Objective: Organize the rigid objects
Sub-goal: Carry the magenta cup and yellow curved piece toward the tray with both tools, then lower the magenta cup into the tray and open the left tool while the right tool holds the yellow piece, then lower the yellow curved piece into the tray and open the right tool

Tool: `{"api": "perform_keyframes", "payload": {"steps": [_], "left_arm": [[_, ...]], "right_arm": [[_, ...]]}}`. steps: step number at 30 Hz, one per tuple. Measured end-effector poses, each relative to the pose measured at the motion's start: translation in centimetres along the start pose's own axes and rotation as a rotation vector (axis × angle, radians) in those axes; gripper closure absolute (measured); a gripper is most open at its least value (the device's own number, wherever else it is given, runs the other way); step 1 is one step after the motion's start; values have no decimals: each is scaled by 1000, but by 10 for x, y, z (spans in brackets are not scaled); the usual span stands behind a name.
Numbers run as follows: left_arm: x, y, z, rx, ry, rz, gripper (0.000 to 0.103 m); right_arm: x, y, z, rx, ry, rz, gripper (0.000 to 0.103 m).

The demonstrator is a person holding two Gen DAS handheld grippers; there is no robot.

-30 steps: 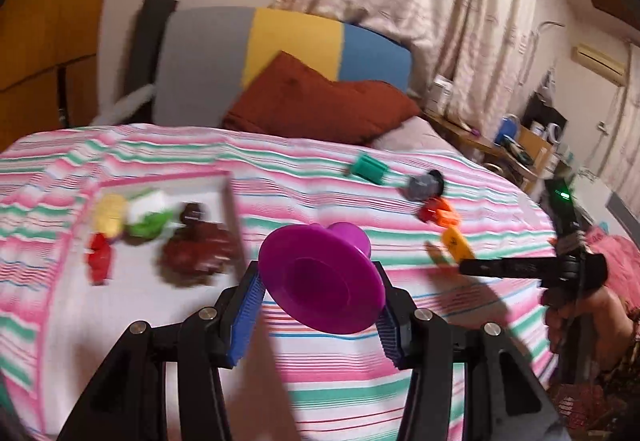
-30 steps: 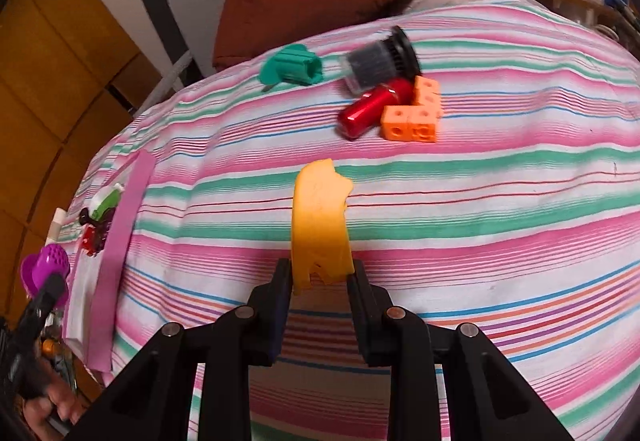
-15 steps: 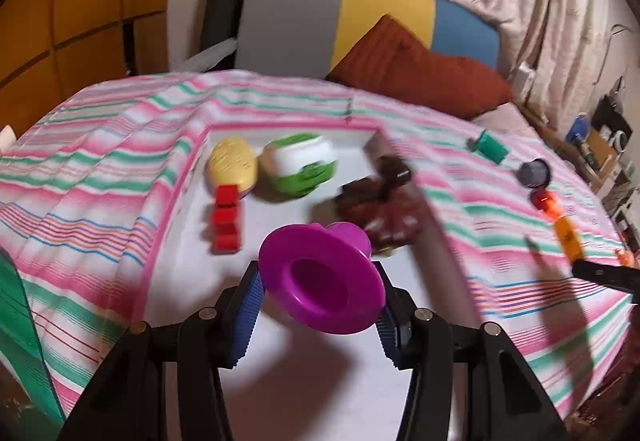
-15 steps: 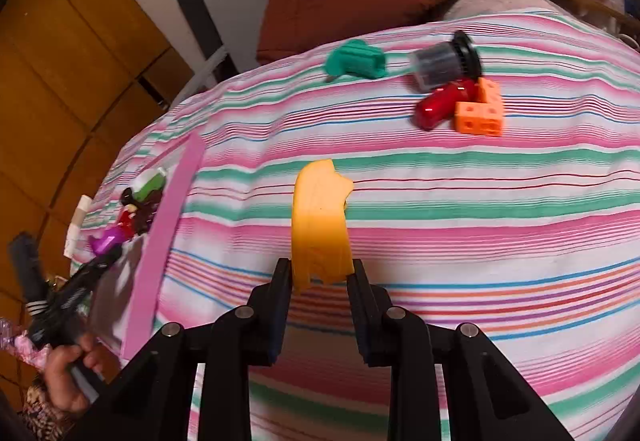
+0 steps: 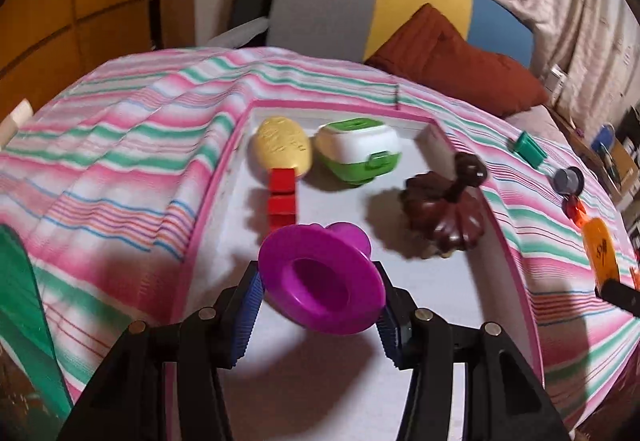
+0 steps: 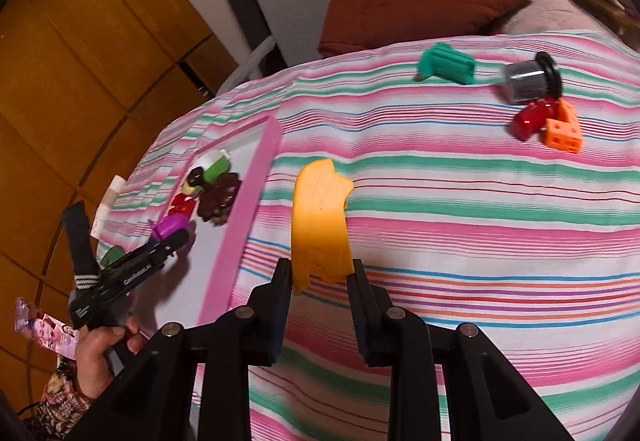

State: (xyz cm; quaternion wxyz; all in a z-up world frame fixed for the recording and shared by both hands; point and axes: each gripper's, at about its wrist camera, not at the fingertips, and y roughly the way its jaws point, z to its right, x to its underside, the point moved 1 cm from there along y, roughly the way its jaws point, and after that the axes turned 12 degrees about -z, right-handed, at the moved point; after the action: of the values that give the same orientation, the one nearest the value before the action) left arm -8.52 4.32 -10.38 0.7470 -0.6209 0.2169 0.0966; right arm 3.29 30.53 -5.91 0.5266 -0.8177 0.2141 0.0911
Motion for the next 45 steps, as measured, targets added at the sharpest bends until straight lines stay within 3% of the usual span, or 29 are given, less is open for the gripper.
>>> {"api": "perform_keyframes", "payload": {"steps": [4,6,12,23,28,39,45], "left_arm": [[2,1,-6,-10,-19,-27,48],[5,-1,-6,-13,-11,-29,38],[13,-17,-7,-5,-13,28,37],[31,-60,-21,107,-96,172,37],[32,-65,-18,78,-90,187,37],[31,-81,-33,61,-156,264,37],[30,-83,-38,48,-178,265,37]], "right_arm": [[0,9,-12,-17,-8,-16,75],[-1,12,-18,-24,-18,-21,75],[-7,22,-45,-46,-67,-35,75],[-20,51,-93,-79,-126,-58,75],[-24,72,-113,-74,-150,-82,75],[-29,110,-145,21,-254,-98,75],[-31,126,-148,77,-257,-118,73]]}}
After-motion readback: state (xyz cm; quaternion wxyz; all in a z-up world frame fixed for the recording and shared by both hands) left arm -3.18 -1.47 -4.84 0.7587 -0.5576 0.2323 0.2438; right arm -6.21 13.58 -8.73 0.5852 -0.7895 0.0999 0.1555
